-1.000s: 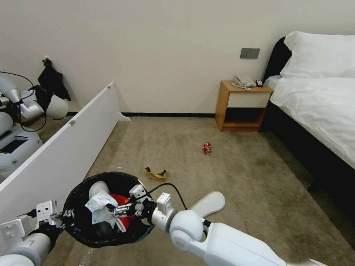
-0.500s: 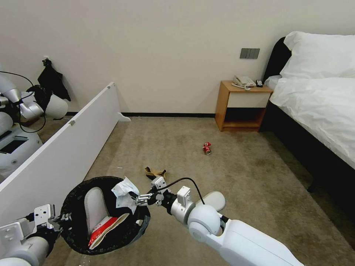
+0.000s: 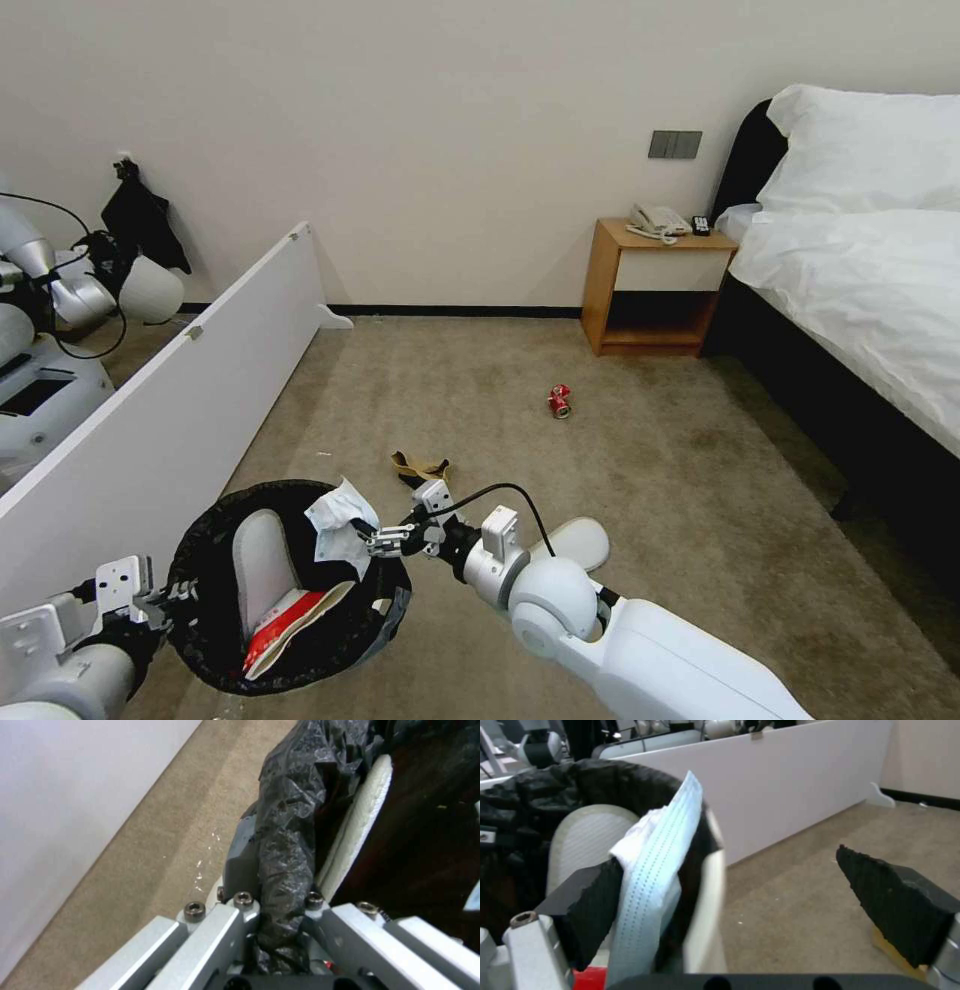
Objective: Pick up the trash bin, then pick up the garbage from the floor and place it into the trash bin.
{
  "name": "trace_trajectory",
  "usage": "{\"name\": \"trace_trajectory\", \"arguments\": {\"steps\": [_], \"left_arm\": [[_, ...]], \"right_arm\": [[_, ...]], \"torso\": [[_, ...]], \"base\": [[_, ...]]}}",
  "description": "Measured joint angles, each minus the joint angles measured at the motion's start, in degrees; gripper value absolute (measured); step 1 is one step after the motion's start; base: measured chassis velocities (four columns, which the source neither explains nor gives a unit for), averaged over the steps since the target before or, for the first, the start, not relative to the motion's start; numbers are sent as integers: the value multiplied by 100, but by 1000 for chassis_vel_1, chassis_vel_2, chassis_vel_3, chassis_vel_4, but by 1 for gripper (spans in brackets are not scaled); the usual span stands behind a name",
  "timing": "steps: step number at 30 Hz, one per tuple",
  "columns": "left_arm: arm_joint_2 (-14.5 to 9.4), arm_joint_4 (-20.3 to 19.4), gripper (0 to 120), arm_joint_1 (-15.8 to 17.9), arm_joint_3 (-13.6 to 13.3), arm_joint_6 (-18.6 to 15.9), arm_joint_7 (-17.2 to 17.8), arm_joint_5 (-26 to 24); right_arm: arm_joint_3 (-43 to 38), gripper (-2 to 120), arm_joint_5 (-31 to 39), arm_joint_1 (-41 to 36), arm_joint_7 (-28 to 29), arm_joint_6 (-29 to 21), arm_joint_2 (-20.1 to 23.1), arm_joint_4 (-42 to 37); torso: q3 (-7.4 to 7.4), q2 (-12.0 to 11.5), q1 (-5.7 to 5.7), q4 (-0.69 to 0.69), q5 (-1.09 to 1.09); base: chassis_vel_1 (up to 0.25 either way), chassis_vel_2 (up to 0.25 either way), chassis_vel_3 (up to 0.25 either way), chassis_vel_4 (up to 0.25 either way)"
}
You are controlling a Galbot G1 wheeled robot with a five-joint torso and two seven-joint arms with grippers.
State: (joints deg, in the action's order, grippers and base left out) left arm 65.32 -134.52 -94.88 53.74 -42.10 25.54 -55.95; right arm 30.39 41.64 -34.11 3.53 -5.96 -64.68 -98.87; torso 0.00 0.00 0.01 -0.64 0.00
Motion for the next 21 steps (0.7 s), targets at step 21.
{"name": "trace_trajectory", "arguments": {"steps": [21], "left_arm": [[-7, 25, 1, 70, -31, -5, 6, 6]], "right_arm": [[436, 100, 1119, 216, 465, -697, -259, -347]], "torso": [[0, 0, 0, 0, 0]], "base": [[0, 0, 0, 0]]}}
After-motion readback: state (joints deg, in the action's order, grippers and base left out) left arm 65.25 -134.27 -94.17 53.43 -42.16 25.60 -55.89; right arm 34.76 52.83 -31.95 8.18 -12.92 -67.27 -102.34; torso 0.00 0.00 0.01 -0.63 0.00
